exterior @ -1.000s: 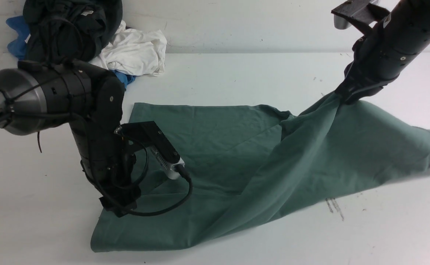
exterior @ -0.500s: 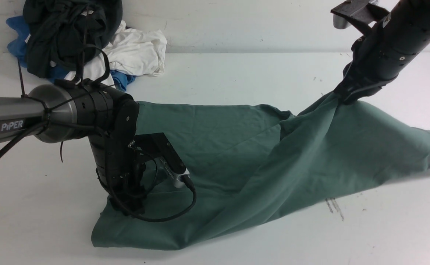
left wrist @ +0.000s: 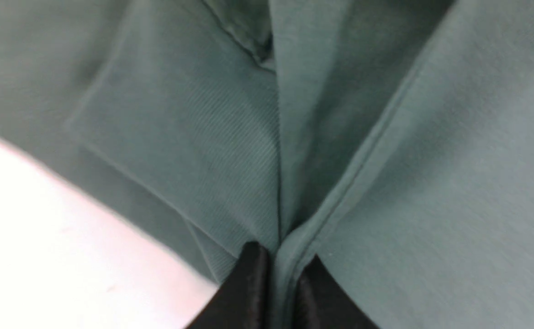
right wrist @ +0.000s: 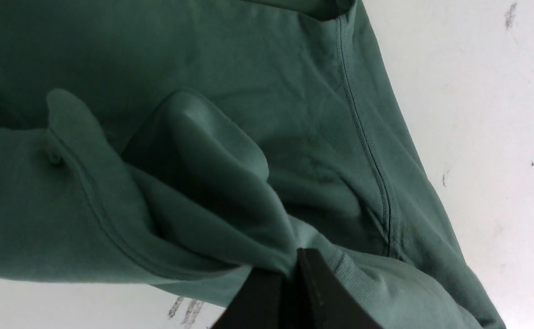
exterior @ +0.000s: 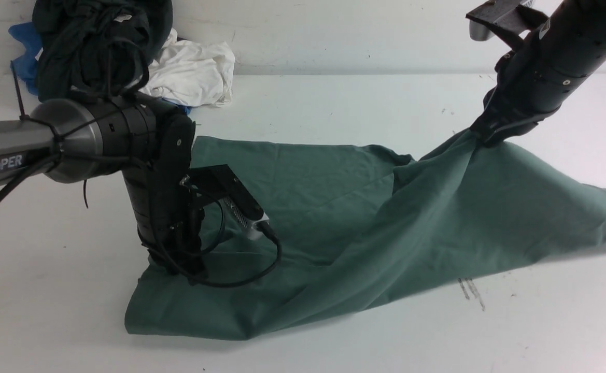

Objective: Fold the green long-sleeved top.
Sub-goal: Use both arms to drag the lower edge of the fabric forward and fold it over the upper edge

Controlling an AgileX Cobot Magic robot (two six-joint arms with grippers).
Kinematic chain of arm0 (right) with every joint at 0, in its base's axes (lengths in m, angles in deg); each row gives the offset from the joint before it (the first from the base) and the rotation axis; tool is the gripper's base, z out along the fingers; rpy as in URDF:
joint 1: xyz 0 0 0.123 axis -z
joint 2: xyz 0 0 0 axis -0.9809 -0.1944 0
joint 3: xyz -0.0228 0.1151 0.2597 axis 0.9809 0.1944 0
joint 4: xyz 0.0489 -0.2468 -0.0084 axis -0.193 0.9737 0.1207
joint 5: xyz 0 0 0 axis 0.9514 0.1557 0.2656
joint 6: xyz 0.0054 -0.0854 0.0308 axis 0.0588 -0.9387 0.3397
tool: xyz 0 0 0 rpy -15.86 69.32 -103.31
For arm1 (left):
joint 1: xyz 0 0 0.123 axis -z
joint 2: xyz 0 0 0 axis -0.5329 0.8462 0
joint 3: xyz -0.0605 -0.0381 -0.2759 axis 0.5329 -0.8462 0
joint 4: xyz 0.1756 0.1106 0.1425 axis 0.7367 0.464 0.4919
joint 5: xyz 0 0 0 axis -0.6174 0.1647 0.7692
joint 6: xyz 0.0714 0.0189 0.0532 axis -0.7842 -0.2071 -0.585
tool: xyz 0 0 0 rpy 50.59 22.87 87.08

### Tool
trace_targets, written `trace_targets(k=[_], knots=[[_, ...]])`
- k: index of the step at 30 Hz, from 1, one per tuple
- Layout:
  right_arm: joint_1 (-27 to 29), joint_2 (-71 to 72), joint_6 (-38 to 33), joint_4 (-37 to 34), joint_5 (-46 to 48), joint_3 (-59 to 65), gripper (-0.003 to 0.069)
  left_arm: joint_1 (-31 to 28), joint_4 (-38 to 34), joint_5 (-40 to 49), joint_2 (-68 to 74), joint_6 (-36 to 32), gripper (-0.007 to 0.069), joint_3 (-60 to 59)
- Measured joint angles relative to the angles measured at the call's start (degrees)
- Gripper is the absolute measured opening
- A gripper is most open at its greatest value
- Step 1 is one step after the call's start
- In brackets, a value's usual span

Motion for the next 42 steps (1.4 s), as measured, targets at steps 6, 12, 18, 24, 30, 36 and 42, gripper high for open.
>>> trace_targets(k=[6, 12, 18, 24, 30, 36, 42], knots=[[0.0, 0.0, 0.0, 0.1, 0.0, 0.0, 0.001, 0.0, 2.2, 2.5, -3.3, 1.3, 0.0023, 2.2], [0.0, 0.0, 0.2, 3.3, 0.0, 0.0, 0.001, 0.0, 6.2, 4.9, -6.1, 4.2, 0.0023, 6.4], [0.0, 0.0, 0.9, 8.5, 0.0, -0.4, 0.001, -0.5, 9.6, 5.6, -6.8, 5.7, 0.0025, 14.3], [2.6, 0.0, 0.9, 8.1, 0.1, -2.3, 0.001, -3.9, 9.5, 5.6, -6.8, 5.8, 0.0027, 19.6], [5.7, -0.4, 0.8, 2.6, 0.1, -2.3, 0.001, -5.5, 7.1, 5.1, -6.6, 5.8, 0.0027, 19.9], [6.2, -3.5, 0.7, 3.3, 0.1, -2.3, 0.001, -5.6, 7.0, 0.5, -3.7, 5.9, 0.0027, 20.0], [6.2, -4.3, 0.9, 5.8, -2.3, -2.3, 0.001, -6.9, 7.0, -6.5, -1.2, 8.9, 0.0027, 20.0]])
